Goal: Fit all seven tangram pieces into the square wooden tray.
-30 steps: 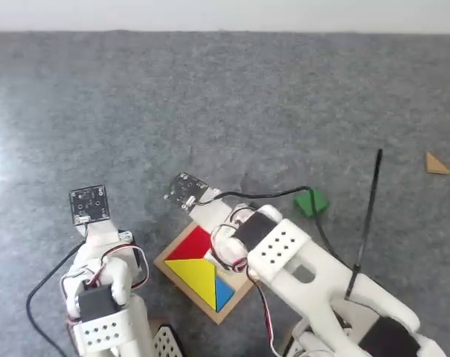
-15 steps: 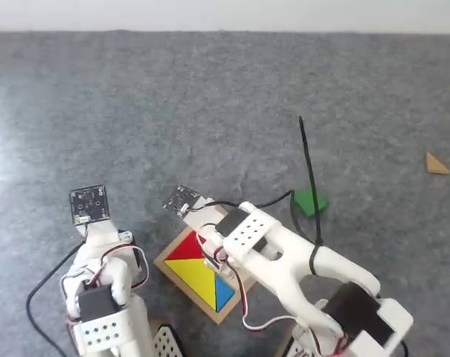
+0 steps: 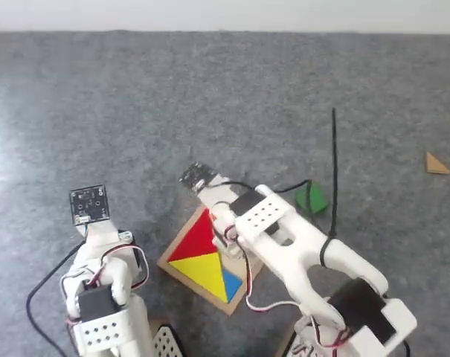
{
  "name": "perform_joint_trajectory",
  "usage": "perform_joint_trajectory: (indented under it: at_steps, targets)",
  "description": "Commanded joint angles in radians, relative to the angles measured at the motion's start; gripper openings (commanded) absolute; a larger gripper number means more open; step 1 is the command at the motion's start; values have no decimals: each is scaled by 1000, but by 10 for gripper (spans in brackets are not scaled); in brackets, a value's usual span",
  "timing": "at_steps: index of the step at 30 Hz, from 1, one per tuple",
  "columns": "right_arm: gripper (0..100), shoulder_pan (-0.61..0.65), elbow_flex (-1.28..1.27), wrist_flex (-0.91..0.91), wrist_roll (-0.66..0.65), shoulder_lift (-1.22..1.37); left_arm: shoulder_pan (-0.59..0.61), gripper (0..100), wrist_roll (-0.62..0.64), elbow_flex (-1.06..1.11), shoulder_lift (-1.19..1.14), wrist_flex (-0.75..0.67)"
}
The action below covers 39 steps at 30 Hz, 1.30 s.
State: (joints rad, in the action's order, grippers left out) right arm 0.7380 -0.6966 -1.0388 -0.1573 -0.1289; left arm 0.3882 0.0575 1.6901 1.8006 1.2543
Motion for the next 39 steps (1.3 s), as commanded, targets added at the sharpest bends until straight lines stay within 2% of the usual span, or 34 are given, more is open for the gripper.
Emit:
perform_joint_trajectory:
  at_steps: [1,10,18,20,26,33,39]
  targets:
    - [384,-65,84,-18,3,-7,3,13,-5,-7,18,8]
    - [384,-84,112,-64,-2,-7,3,13,-5,-7,18,8]
    - [384,-180,152,-56,3,-7,3,13,-5,-7,18,8]
    - [384,-160,155,-87,2,-7,3,13,-5,-7,18,8]
    - [384,1,147,-182,3,-47,3,13,-5,-7,18,8]
    - [384,15,17,-99,-21,-59,3,13,-5,-7,18,8]
    - [384,31,11,-97,-37,-50,3,13,-5,-7,18,8]
